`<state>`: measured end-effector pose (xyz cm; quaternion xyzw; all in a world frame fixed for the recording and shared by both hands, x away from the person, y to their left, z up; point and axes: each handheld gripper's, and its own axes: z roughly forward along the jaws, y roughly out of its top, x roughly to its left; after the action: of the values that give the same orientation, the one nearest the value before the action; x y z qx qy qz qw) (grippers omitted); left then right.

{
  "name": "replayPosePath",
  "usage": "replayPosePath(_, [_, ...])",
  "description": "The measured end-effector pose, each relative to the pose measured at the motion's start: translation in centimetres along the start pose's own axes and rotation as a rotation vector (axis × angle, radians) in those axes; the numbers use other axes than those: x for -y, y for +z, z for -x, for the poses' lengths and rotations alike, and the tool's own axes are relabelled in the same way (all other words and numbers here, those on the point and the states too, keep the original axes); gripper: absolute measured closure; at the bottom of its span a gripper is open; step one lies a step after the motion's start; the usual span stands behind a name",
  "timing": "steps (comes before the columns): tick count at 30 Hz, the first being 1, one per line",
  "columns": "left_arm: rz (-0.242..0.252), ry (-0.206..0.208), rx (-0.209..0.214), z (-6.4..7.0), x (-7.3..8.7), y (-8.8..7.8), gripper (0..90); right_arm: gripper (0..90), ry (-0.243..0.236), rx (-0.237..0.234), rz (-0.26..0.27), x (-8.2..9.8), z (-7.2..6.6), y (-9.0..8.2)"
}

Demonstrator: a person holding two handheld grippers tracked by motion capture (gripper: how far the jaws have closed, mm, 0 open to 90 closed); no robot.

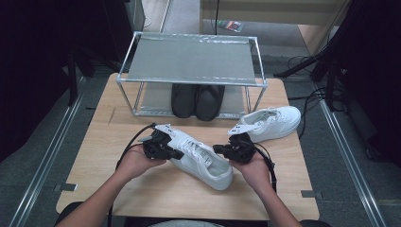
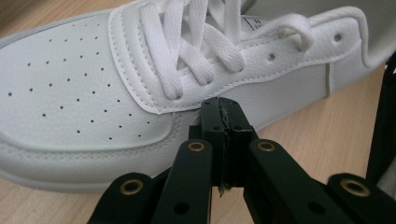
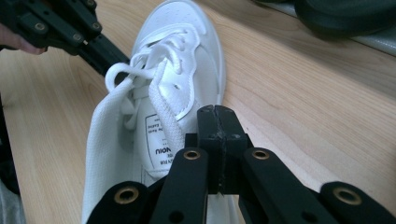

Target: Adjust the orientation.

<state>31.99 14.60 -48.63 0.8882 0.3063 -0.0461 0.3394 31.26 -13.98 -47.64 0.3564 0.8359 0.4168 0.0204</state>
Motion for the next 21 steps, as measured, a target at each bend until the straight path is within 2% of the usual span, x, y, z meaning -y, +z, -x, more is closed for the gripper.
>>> replayPosePath(8, [0.001,0.013,-0.009,-0.6,-0.9,0.4,90.0,90.0,0.008,0.002,0.002,0.7,-0.6,-0.5])
replayPosePath(19, [0.021,0.004,-0.006,-1.6,-1.9,1.0,90.0,90.0,0.016,0.004,0.006,1.5,-1.7,-0.7])
replayPosePath(21, [0.029,-0.001,0.005,-1.7,-2.0,1.2,90.0,90.0,0.028,0.008,0.011,1.6,-1.9,-0.7])
